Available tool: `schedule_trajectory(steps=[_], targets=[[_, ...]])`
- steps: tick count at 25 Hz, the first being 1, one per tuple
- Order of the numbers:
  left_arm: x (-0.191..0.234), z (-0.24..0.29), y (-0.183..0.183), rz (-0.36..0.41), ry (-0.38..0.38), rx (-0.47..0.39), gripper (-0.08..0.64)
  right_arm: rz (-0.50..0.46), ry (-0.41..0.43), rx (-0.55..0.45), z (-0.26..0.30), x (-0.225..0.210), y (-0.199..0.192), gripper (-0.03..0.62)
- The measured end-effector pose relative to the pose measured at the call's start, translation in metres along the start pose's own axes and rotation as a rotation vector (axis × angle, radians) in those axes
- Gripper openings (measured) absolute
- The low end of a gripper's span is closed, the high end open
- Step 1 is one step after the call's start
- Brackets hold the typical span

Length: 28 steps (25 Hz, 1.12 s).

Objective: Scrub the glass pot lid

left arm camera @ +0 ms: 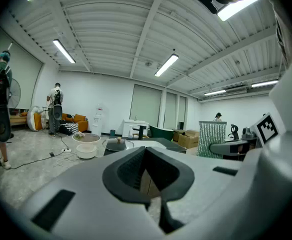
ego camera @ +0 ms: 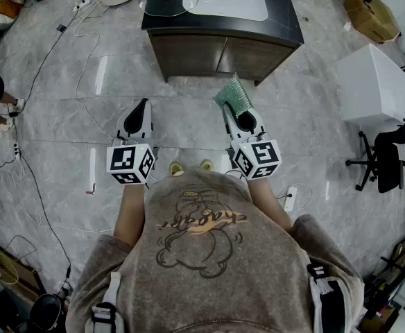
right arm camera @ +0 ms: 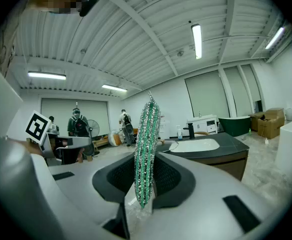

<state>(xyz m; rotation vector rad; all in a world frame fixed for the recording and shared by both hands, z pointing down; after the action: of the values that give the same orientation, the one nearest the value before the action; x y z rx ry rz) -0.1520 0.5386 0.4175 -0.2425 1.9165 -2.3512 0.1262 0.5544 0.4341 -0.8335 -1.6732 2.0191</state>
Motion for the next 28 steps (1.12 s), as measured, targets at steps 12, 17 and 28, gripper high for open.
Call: schedule_trajectory(steps=[12,17,28], targets=[[0.028,0.005,0.0,0.011,-0.051,0.016,0.009,0.053,-0.052,-0.026,0.014,0.021,-0.006,0.092],[0.041,0.015,-0.006,-0.007,-0.08,0.014,0.009,0.06,-0.079,-0.043,0.023,0.026,-0.011,0.093],[0.06,0.055,-0.007,-0.01,-0.108,0.02,0.009,0.076,-0.102,-0.051,0.062,0.006,-0.015,0.092]])
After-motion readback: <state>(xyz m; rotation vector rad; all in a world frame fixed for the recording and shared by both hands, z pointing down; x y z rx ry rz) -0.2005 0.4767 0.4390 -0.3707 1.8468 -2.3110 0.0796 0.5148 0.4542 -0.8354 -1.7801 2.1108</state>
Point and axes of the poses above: the fingertips, and each gripper's own axes: z forward along the fingers, x to its left, y out of its top, the point moved 8 cm from there along -z, backward along the fingers, and after that the axes turned 14 degrees about y, right-handed, at the moved point
